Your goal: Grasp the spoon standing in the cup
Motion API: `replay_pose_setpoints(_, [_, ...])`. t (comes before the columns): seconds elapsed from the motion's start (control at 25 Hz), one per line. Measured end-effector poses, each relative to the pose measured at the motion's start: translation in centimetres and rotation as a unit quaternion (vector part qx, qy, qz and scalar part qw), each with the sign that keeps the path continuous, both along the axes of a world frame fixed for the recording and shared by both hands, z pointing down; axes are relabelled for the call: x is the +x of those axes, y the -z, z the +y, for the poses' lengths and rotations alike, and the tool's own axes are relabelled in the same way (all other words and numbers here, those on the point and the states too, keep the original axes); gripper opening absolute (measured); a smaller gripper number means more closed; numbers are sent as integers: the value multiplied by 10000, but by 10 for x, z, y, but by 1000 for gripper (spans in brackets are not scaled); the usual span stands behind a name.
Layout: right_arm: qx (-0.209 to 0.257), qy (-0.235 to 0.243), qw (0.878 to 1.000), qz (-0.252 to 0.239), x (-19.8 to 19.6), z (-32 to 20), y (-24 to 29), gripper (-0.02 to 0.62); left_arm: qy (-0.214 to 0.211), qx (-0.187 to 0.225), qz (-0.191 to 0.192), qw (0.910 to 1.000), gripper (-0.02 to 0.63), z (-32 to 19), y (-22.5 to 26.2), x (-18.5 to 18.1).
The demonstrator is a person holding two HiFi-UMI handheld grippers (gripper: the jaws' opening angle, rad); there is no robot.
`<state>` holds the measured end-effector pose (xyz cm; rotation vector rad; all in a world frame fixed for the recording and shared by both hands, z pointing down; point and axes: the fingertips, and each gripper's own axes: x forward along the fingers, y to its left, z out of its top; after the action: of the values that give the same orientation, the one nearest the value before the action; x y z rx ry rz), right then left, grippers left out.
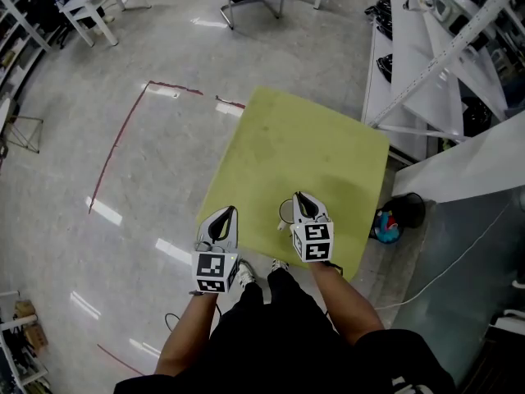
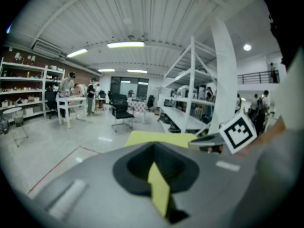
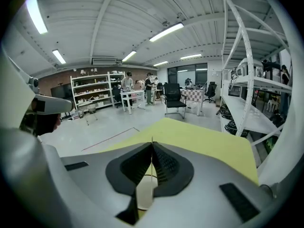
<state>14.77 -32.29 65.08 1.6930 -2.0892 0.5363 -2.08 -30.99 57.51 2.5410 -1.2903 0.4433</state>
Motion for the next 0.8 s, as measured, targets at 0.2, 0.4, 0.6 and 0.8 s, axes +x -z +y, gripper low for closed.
replay_pose_setpoints(0.2, [440, -27, 9990, -23, 0, 4, 43, 12, -58, 131, 110, 9998, 6, 4, 12, 2])
replay_pose_setpoints(0.4, [998, -55, 9950, -64, -3, 7, 100, 12, -82, 298, 290, 9991, 6, 5, 30, 1])
replay_pose_setpoints(0.6, [1535, -162, 9879, -178, -4, 12, 149, 12, -88, 455, 426, 9980, 6, 4, 46, -2])
replay_pose_setpoints(0.8, [1937, -213, 9806, -204, -4, 14, 188, 12, -91, 725, 529, 9959, 6, -6, 70, -2])
